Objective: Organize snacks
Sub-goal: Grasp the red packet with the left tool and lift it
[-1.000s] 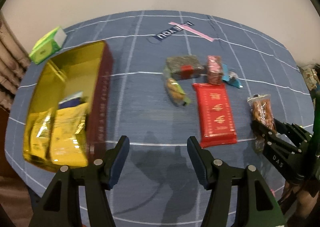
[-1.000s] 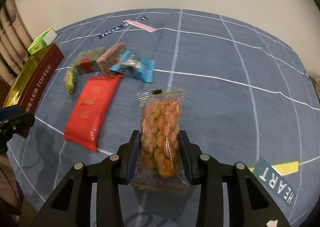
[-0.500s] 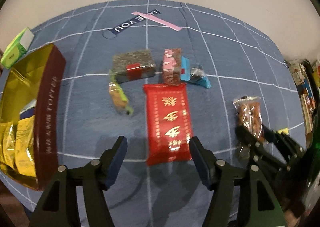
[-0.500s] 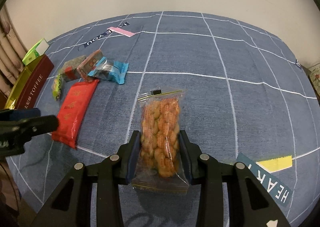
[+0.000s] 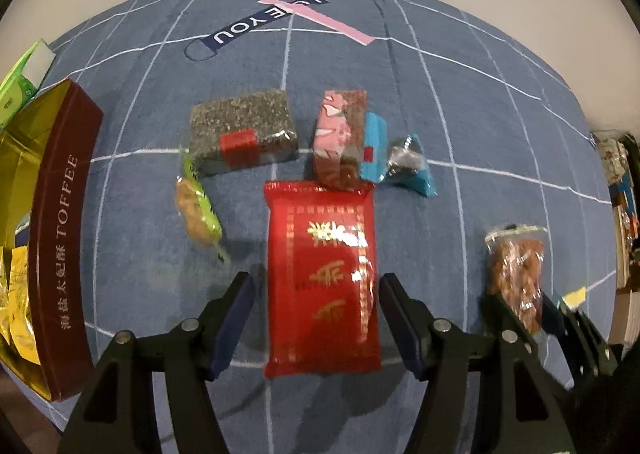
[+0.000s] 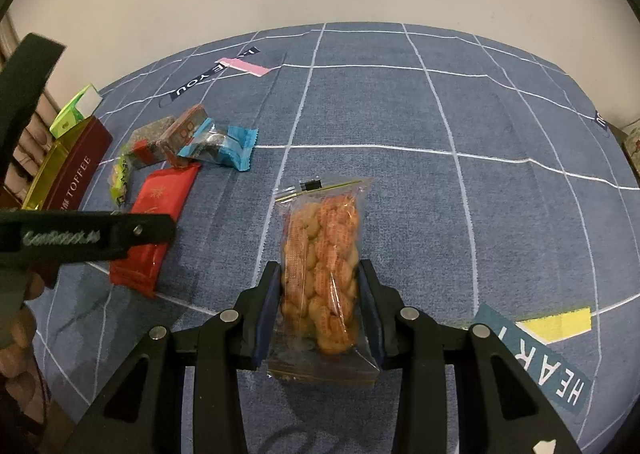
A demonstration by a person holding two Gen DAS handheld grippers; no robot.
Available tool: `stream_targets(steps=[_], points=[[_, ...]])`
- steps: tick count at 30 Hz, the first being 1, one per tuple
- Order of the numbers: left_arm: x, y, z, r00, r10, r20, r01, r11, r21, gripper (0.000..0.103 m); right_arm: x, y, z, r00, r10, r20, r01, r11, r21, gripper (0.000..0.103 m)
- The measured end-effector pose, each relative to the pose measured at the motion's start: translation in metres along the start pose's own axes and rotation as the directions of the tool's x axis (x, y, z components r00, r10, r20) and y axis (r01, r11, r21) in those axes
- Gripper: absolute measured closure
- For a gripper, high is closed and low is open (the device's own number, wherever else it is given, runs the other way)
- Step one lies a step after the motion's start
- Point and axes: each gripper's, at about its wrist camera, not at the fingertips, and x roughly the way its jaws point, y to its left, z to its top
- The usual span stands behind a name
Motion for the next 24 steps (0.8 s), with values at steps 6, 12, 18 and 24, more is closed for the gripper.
stream_targets(steps=[6, 12, 18, 24], points=[[0.01, -0.007, 0.016, 1.0, 0.025, 0.012, -0.025, 1.0, 0.006, 0.037, 0.0, 0.001, 0.001, 1.0, -0.005, -0.002, 0.005, 1.0, -0.006, 0.067], [0.012, -0.008, 0.017, 0.999, 0.03, 0.03, -0.03, 0.999, 0.014, 0.041, 0.001, 0.003, 0.001, 1.0, -0.007, 0.0, 0.007, 1.0, -0.006, 0.067], [0.0, 0.0, 0.002, 1.0, 0.007, 0.024, -0.007, 0.999, 0.032, 0.056, 0.001, 0.003, 0.001, 1.0, -0.011, -0.003, 0.011, 1.0, -0.008, 0.067], [-0.006, 0.002, -0.016, 1.0, -0.02, 0.009, 0.019, 0.999, 0.047, 0.057, 0.002, 0.006, 0.002, 1.0, -0.026, -0.006, 0.026, 1.0, -0.012, 0.067]])
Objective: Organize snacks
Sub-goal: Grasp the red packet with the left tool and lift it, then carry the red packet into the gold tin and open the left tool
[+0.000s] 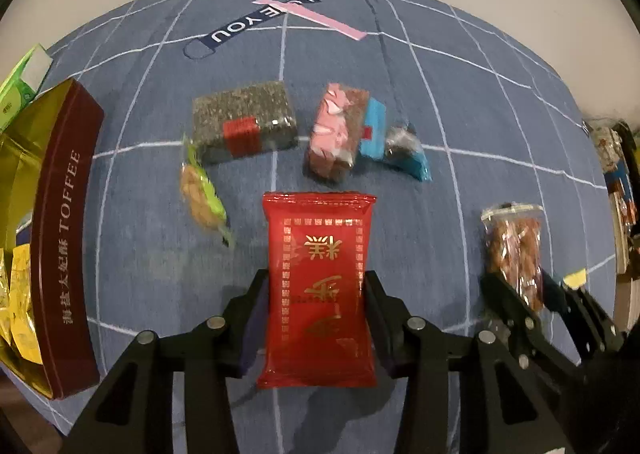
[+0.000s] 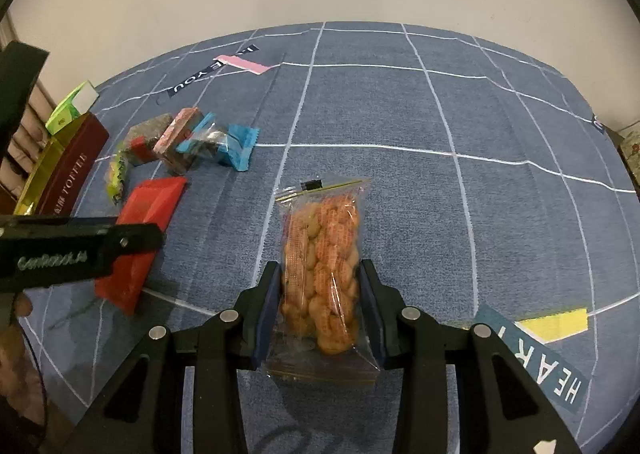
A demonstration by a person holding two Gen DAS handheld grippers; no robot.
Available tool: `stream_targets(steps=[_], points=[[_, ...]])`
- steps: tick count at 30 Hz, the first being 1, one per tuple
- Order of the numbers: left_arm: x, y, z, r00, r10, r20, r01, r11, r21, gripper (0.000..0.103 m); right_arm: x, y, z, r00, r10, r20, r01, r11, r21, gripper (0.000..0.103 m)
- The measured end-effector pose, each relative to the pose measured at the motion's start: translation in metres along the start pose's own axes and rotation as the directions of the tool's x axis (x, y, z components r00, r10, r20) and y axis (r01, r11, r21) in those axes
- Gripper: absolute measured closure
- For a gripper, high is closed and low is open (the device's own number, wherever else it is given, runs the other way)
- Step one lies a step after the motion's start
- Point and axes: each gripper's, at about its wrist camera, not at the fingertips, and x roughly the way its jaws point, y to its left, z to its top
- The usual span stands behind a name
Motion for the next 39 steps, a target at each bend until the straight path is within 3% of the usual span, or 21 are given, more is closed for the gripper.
stream_targets(steps=[8, 21, 33, 39], points=[[-0.01, 0.007, -0.021, 1.0, -0.009, -0.023, 0.01, 1.0, 0.028, 0.057, 0.0, 0.004, 0.0, 1.0, -0.027, -0.002, 0.027, 1.0, 0.0, 0.066], [-0.053, 0.02, -0.051, 0.999, 0.0, 0.047, -0.004, 0.997, 0.078, 0.057, 0.001, 0.011, -0.003, 0.997, -0.076, 0.0, 0.076, 0.997, -0.03, 0.066], [-0.093, 0.05, -0.039, 0.994, 0.002, 0.112, -0.006, 0.999, 0.034, 0.057, 0.001, 0.014, -0.003, 0.996, -0.091, 0.002, 0.091, 0.995, -0.031, 0.066], [-0.115, 0.08, -0.04, 0.988, 0.044, 0.149, -0.044, 0.999, -0.004, 0.057, 0.001, 0.015, -0.003, 0.996, -0.093, 0.002, 0.093, 0.995, -0.032, 0.066]])
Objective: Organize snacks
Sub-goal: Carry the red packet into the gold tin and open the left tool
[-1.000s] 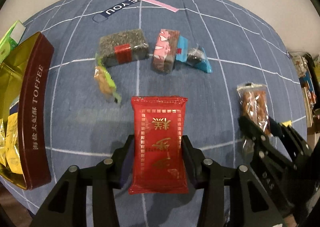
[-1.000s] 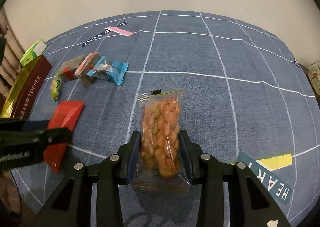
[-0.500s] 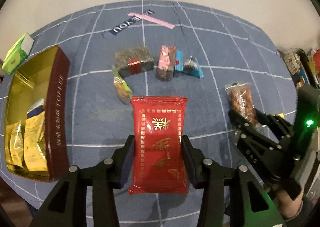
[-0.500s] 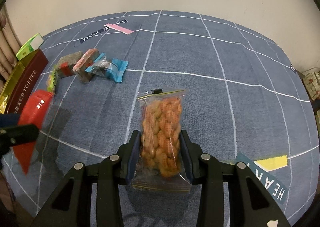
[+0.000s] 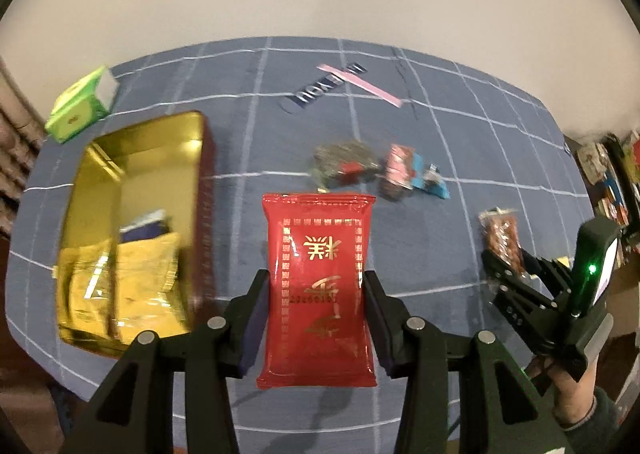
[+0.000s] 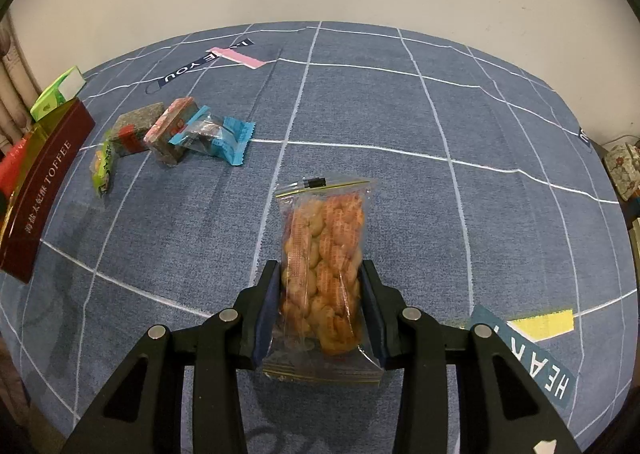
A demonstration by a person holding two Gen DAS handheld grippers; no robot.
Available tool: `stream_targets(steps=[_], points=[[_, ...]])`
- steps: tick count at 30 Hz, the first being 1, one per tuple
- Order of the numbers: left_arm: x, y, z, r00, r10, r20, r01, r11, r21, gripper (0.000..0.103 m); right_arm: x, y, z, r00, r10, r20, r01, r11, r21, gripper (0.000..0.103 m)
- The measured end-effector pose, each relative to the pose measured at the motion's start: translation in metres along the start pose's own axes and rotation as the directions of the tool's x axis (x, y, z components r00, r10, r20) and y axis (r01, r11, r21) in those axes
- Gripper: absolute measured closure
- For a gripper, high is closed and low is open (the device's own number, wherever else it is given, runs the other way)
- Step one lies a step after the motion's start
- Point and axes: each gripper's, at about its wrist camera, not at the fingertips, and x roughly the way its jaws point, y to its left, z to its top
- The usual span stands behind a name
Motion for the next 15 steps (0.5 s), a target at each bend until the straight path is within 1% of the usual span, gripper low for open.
stream_targets(steps=[3, 7, 15], points=[[-0.007, 0.02, 0.004, 0.999, 0.031, 0.014, -0.031, 0.999, -0.024, 0.057, 0.0, -0.001, 0.0, 1.0, 0.001, 0.0, -0.001, 1.0, 0.001, 0.066], [-0.011, 0.048, 0.006, 0.998, 0.069, 0.016, -0.068, 0.996, -0.064, 0.057, 0.0, 0.0, 0.0, 1.0, 0.0, 0.0, 0.0, 1.0, 0.001, 0.066], [-0.006, 0.099, 0.008, 0.99, 0.142, -0.015, -0.143, 0.982, -0.126, 0.057, 0.0, 0.0, 0.001, 1.0, 0.0, 0.0, 0.0, 1.0, 0.001, 0.067]])
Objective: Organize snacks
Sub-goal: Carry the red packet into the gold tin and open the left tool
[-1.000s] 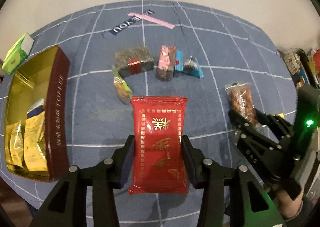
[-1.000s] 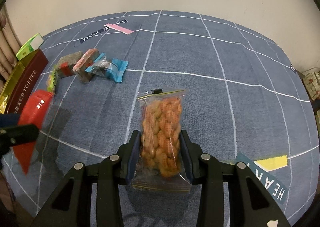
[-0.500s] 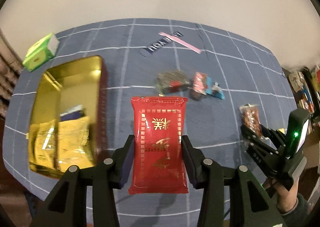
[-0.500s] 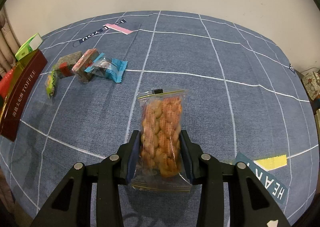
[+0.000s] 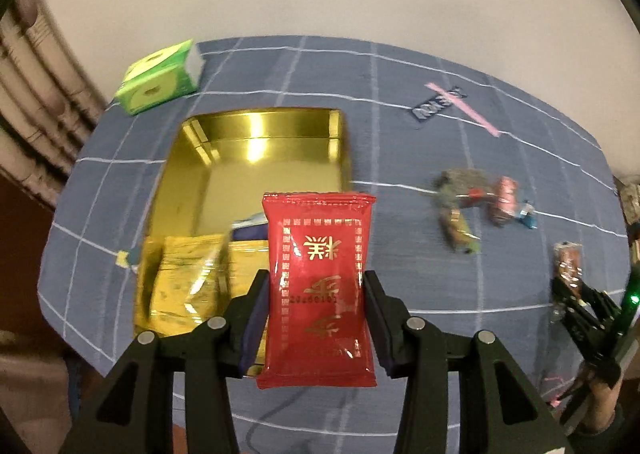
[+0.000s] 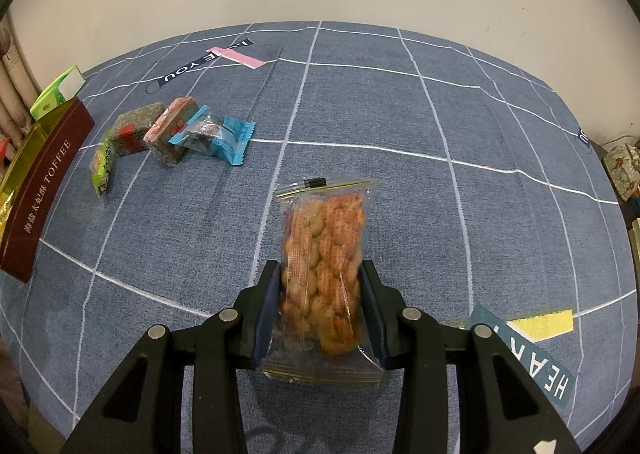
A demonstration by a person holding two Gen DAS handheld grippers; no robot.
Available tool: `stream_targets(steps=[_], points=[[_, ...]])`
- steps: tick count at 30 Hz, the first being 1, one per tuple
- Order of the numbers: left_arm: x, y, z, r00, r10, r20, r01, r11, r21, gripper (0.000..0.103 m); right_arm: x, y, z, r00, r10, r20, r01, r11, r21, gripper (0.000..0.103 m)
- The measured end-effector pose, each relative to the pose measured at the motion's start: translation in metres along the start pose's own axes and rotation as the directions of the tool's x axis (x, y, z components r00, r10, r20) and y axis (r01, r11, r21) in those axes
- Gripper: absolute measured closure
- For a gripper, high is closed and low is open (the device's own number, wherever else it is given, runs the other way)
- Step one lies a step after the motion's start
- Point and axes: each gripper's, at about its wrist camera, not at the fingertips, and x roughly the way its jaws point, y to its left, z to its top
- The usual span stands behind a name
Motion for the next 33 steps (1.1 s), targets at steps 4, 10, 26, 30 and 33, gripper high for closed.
stream_targets(steps=[4, 10, 26, 30, 33], points=[[0.006, 0.021, 0.002, 0.999, 0.048, -0.007, -0.048, 0.999, -0.017, 0.057, 0.0, 0.0, 0.0, 1.0, -0.002, -0.001, 0.002, 1.0, 0.0, 0.067], [0.023, 0.043, -0.002, 0.995, 0.085, -0.05, -0.087, 0.996, -0.033, 0.057, 0.0, 0.0, -0.001, 1.0, -0.002, 0.0, 0.002, 1.0, 0.003, 0.067], [0.049, 0.056, -0.013, 0.984, 0.162, -0.069, -0.159, 0.986, 0.039, 0.057, -0.001, 0.001, -0.001, 1.0, -0.007, -0.004, 0.007, 1.0, 0.004, 0.067], [0.05, 0.055, -0.015, 0.983, 0.172, -0.064, -0.17, 0.984, 0.047, 0.055, 0.0, 0.001, -0.001, 1.0, -0.009, -0.006, 0.009, 1.0, 0.005, 0.067], [0.05, 0.054, -0.017, 0.983, 0.177, -0.057, -0.174, 0.983, 0.054, 0.055, 0.0, 0.001, 0.0, 1.0, -0.011, -0.006, 0.011, 1.0, 0.004, 0.067]])
